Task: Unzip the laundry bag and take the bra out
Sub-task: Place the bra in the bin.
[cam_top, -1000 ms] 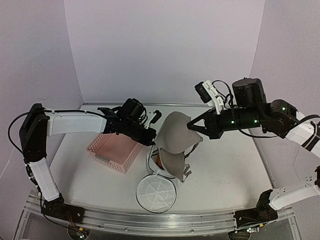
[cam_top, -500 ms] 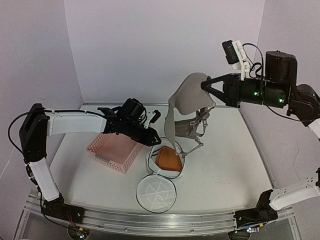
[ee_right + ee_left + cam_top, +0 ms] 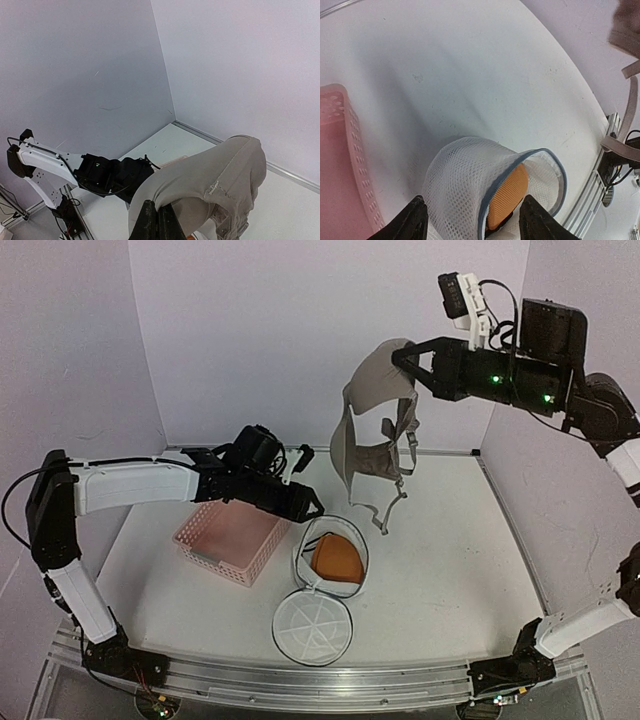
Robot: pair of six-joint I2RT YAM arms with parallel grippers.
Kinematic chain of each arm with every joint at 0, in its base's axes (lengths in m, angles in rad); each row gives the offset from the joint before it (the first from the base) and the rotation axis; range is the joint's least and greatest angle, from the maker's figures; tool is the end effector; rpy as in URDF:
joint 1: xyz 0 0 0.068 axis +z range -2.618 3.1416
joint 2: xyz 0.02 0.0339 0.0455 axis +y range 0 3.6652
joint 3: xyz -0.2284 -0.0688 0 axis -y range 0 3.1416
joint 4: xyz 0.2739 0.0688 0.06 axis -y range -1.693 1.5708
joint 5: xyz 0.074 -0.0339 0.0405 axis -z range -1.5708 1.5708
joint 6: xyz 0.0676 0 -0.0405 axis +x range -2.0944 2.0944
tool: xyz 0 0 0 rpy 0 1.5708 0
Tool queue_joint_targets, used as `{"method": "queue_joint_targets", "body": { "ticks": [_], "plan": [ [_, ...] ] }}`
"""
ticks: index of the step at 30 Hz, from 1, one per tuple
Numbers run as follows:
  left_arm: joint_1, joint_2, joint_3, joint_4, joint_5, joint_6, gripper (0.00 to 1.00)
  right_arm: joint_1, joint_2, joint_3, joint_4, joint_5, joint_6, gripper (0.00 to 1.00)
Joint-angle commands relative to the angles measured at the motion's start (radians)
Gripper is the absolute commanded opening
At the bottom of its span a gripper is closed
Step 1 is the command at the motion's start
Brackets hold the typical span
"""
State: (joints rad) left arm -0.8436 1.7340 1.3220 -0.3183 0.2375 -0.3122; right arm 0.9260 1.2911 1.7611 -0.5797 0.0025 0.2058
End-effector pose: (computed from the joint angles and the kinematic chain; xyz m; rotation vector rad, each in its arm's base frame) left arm 0.2781 -0.3364 0.1910 0.7632 2.3111 -0.8362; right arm 0.1893 0.2514 0.4951 -0.6158 1.6411 0.8401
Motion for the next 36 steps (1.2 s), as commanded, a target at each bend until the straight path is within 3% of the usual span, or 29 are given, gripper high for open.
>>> {"method": "queue_joint_targets", "body": {
  "ticks": [1,13,18,24,36],
  "plan": [
    [-0.002,-0.153,0.026,0.01,-0.106,-0.016,0.65,0.001,0.058,0.126,0.053,0.048,-0.027,0.0],
    [-0.002,-0.561,-0.158,-0.025,-0.436,-0.131,0.79,0.001,0.371,0.461,0.07,-0.047,-0.019,0.0],
    [-0.002,-0.739,-0.227,-0.098,-0.494,-0.171,0.99,0.001,0.52,0.58,0.098,-0.094,0.009,0.0],
    [-0.001,-0.876,-0.273,-0.198,-0.522,-0.204,1.0,0.002,0.666,0.634,0.161,-0.159,0.065,0.0],
    [-0.001,-0.997,-0.308,-0.255,-0.534,-0.226,1.0,0.001,0.869,0.569,0.222,-0.192,0.127,0.0]
  ]
}}
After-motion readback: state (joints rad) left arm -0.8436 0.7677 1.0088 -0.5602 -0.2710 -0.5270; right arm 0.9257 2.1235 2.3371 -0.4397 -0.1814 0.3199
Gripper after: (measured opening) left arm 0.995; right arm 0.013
